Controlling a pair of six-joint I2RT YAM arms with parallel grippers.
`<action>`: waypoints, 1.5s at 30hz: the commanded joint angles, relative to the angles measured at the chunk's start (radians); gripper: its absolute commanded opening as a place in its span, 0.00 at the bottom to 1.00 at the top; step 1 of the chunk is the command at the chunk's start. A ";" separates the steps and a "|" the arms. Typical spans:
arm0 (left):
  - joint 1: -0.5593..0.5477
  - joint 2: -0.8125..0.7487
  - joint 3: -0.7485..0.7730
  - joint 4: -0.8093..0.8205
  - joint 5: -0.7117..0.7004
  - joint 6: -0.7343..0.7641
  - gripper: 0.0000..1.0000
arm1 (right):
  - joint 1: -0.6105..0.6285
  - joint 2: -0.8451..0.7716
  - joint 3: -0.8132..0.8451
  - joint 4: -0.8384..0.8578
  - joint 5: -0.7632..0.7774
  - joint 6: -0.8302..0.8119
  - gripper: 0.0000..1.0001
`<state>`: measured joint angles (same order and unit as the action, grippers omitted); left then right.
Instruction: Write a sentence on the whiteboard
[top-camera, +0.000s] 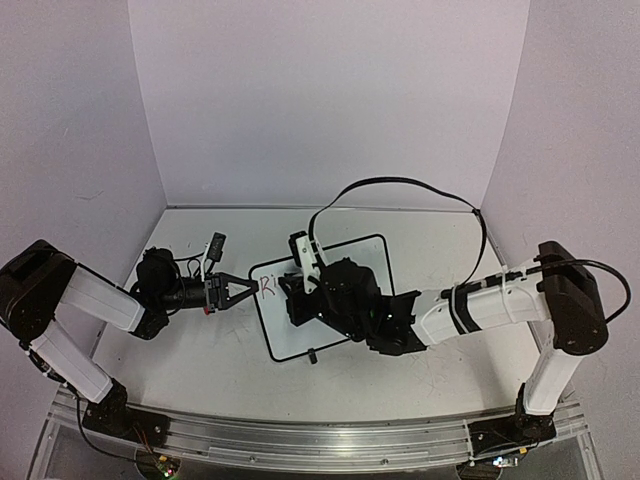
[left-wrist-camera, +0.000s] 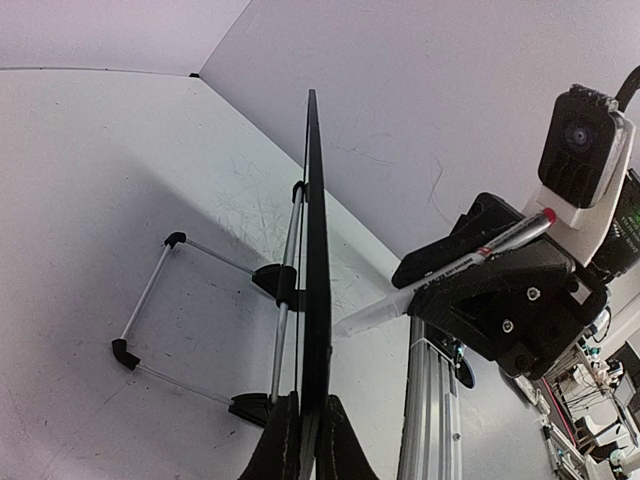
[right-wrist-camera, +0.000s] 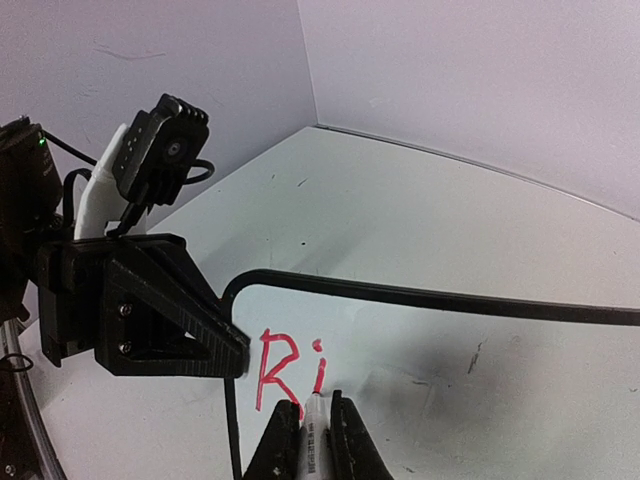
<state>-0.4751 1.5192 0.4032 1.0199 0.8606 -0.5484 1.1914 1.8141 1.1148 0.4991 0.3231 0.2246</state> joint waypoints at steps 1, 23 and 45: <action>-0.004 -0.027 -0.007 -0.007 0.040 -0.020 0.00 | 0.006 0.003 -0.015 -0.006 0.010 0.028 0.00; -0.003 -0.034 -0.007 -0.010 0.040 -0.023 0.00 | 0.015 0.014 -0.027 -0.007 0.010 0.048 0.00; -0.004 -0.036 -0.010 -0.012 0.040 -0.024 0.00 | -0.014 -0.054 -0.011 0.039 0.011 0.016 0.00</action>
<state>-0.4751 1.5173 0.4030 1.0195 0.8616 -0.5478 1.1869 1.7428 1.0489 0.5138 0.3121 0.2586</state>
